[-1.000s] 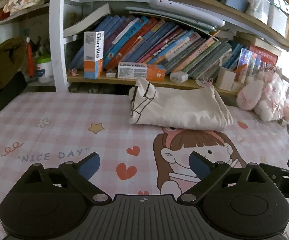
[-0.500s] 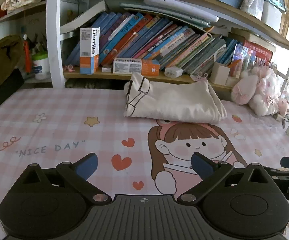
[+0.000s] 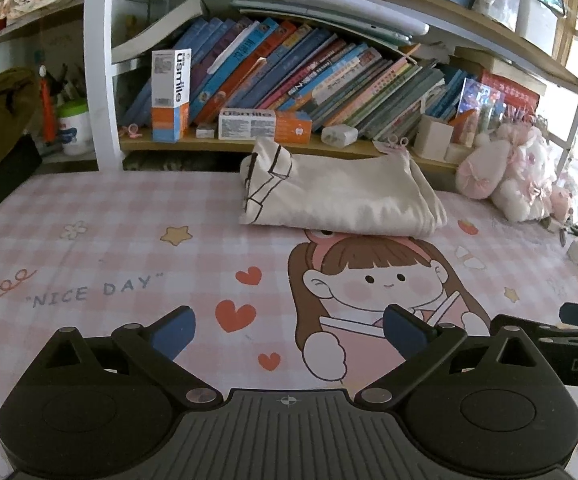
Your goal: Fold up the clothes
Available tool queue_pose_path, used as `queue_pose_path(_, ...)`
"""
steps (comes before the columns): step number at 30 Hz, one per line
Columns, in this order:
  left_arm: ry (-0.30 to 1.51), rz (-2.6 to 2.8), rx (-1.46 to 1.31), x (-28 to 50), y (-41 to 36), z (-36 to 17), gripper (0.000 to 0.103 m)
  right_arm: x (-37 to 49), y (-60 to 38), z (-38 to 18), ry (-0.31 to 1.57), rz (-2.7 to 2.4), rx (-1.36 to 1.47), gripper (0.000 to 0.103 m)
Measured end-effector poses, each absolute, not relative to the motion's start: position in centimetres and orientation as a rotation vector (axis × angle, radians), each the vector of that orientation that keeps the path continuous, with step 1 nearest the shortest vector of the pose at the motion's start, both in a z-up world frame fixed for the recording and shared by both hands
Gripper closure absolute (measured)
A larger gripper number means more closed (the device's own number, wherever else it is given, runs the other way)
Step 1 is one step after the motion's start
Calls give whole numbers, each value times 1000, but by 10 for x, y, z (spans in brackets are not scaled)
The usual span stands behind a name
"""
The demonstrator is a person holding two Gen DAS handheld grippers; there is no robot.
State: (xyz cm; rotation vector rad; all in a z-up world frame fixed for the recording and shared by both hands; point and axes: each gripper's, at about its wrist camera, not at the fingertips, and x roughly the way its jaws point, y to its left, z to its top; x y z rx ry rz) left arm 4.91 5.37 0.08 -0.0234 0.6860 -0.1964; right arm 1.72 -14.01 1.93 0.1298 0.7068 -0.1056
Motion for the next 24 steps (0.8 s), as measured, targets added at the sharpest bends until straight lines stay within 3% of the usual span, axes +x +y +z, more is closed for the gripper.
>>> queue_pose_path(24, 708, -198, -34, 56, 57, -4, 2, 26, -137, 17, 724, -94, 110, 0)
